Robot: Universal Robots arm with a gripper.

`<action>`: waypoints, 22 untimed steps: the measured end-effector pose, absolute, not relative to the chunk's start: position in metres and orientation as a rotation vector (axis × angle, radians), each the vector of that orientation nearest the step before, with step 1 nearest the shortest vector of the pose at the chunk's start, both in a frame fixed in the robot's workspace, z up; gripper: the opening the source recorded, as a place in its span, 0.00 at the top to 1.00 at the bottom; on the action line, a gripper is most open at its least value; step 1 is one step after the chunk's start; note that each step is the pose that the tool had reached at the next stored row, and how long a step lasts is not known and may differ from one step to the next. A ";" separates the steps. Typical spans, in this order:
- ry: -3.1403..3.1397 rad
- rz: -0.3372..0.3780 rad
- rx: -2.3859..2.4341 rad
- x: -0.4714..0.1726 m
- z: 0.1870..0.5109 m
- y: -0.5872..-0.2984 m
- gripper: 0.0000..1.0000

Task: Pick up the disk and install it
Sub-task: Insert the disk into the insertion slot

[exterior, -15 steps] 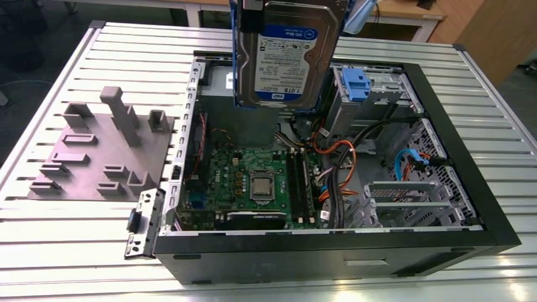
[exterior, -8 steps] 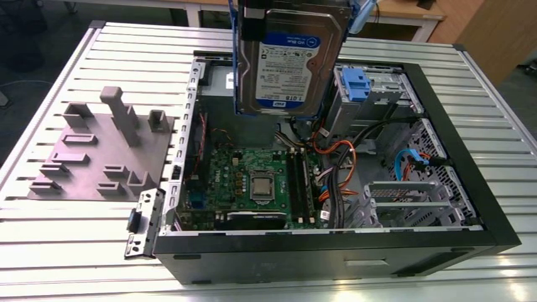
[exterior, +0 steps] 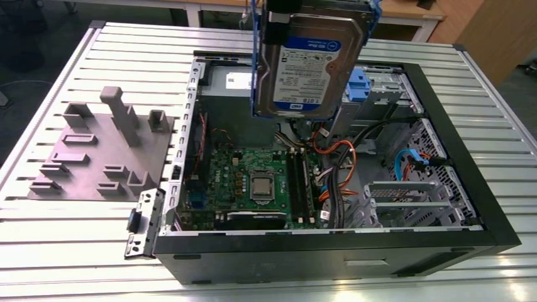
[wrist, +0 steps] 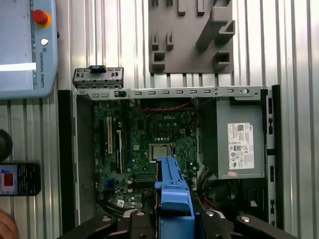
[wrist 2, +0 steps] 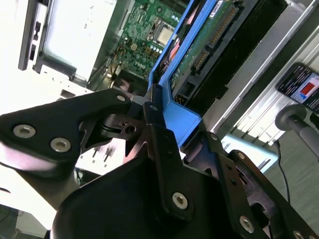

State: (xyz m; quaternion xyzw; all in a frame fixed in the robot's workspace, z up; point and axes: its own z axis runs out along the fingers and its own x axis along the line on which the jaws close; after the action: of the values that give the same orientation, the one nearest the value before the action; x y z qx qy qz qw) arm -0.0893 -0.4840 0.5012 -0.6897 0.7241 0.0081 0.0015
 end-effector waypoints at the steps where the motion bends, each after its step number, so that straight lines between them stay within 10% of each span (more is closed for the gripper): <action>1: 2.273 0.025 -2.165 -0.088 0.501 -0.484 0.64; 22: 2.273 0.025 -2.165 -0.085 0.501 -0.496 0.64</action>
State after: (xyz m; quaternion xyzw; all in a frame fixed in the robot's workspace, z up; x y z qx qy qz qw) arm -0.0849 -0.4963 0.5006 -0.6897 0.7241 0.0081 0.0015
